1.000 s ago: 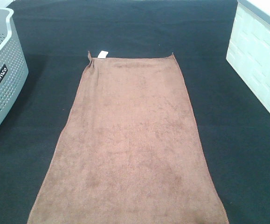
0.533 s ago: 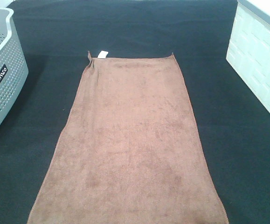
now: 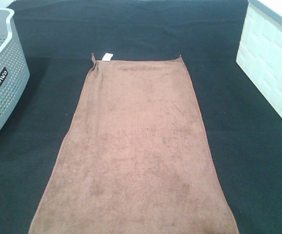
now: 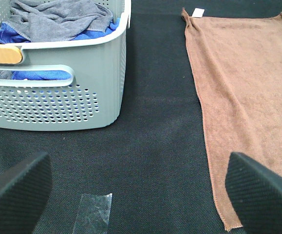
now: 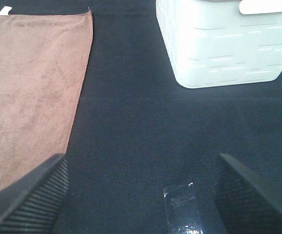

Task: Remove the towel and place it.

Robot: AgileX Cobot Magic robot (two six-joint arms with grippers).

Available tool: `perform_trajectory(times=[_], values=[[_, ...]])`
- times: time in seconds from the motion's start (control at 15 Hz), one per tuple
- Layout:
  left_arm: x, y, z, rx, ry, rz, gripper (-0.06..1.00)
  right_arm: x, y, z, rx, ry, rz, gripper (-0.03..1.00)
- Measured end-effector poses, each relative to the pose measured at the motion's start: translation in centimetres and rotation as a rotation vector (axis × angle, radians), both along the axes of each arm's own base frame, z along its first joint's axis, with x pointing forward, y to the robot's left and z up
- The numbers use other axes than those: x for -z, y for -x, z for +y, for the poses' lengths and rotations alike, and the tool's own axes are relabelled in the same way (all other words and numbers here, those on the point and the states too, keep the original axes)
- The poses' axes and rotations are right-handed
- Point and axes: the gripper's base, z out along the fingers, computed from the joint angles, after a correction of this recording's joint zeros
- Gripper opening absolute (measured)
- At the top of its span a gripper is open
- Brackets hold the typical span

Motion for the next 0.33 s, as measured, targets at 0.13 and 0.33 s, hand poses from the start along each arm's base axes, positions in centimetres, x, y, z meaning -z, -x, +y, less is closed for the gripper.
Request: perform_trajectory(times=[0.13, 0.33], values=[[0.0, 0.0, 0.0, 0.0, 0.0, 0.0, 0.91, 0.0, 0.0, 0.0, 0.0, 0.0, 0.0, 0.77], [0.0, 0.0, 0.0, 0.0, 0.0, 0.0, 0.91, 0.0, 0.0, 0.0, 0.0, 0.0, 0.0, 0.76]])
